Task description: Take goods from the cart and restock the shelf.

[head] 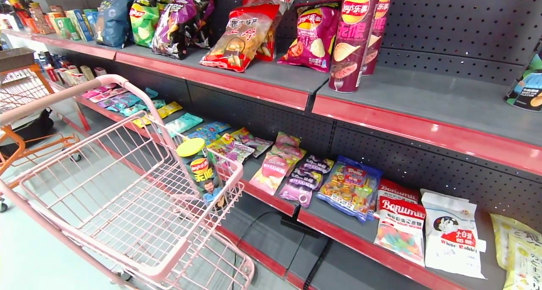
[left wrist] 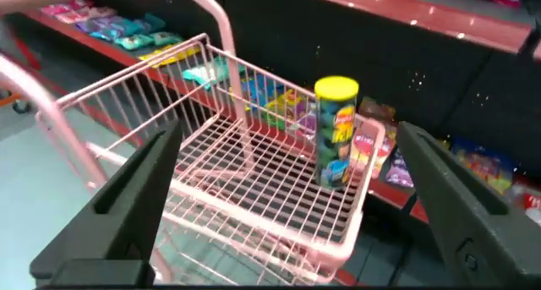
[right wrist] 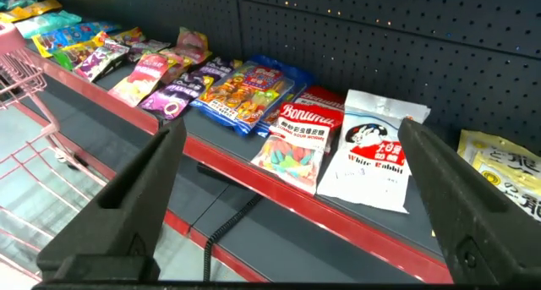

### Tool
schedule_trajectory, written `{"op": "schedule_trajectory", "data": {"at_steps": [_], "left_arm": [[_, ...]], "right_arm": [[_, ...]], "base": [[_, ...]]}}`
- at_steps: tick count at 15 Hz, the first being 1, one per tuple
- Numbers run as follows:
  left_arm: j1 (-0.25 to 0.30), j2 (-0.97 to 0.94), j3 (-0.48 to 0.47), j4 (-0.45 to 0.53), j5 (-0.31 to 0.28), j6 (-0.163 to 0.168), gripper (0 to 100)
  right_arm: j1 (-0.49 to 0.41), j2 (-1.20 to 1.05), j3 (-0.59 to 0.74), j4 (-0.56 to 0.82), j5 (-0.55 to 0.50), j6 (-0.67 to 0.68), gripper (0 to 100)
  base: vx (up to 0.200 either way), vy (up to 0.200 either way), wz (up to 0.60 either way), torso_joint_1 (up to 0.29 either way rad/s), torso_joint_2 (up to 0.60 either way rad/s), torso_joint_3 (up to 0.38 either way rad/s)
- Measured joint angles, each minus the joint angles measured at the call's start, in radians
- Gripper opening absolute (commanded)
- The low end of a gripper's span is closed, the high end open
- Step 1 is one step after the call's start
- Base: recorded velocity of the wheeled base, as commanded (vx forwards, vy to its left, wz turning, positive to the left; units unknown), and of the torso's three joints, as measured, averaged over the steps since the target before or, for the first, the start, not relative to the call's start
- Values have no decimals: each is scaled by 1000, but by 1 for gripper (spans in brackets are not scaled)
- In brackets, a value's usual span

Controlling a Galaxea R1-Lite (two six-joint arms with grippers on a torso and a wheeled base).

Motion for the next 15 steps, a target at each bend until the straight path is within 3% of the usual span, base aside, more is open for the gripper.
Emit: {"op": "schedule_trajectory", "data": {"at_steps": [3,6,8,11,13,15], "left_arm": [[-3,400,-46,-264,-49,-15,100],[0,783,-2,-603,-162,36,100],[-3,987,26,-765,-239,70,100],[-13,1217,45,-955,-320,108,100],[-19,1336,37,-1071,-343,123,100],[-33,1427,-2,-1127,-351,127,100]], "right_arm": [[0,0,0,0,0,1,100],[0,0,0,0,0,2,100],[0,0,0,0,0,2,100],[0,0,0,0,1,1,100],[0,0,0,0,1,0,100],[0,0,0,0,1,0,100]], "base": [[0,0,0,0,0,0],[0,0,0,0,0,0],[0,0,0,0,0,0],[0,0,0,0,0,0],[0,0,0,0,0,0],[0,0,0,0,0,0]]}}
